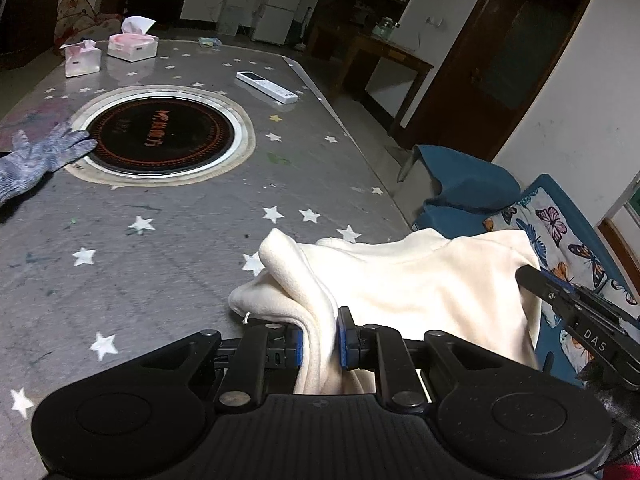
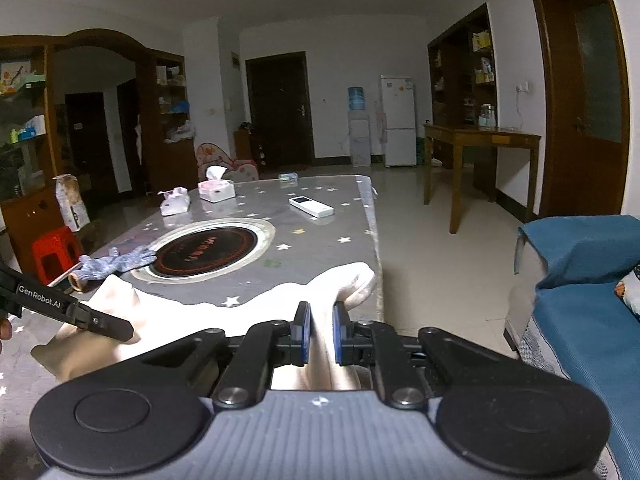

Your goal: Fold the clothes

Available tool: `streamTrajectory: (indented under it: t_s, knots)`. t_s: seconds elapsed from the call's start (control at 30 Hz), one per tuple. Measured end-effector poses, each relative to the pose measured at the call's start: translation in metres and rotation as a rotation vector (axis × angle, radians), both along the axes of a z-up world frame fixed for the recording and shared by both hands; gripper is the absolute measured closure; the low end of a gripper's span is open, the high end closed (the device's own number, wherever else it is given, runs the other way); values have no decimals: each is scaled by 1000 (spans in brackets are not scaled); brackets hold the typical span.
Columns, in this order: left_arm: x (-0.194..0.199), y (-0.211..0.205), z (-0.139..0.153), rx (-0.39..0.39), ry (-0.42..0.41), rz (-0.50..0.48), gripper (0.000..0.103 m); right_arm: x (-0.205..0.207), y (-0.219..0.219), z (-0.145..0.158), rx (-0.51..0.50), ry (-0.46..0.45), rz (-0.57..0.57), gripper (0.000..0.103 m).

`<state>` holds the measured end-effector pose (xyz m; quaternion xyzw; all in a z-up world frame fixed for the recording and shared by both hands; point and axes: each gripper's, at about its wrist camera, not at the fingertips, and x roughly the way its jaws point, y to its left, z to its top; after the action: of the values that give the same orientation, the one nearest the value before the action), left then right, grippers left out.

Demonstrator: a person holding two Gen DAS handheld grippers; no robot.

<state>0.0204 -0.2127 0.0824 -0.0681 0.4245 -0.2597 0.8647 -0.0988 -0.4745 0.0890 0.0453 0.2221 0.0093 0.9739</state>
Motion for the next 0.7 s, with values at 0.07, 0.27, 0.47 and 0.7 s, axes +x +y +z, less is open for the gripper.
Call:
streamTrajectory:
  t_s: [0.07,0.27,0.47,0.7]
  knots:
    - [3,-5,-4,12,5,-3,86,3,-3,-5,-1,10,-7,93]
    - [8,-13,-16,45,24,-10,86,13,-11,-23,4,51,-20,93]
    - [12,-14,-26,66,38,-16,86,20,-14,-38,5,84,-27,93]
    - [15,-14,-34,102,57,-12,79,27,-17,-50,3,126,-35,92]
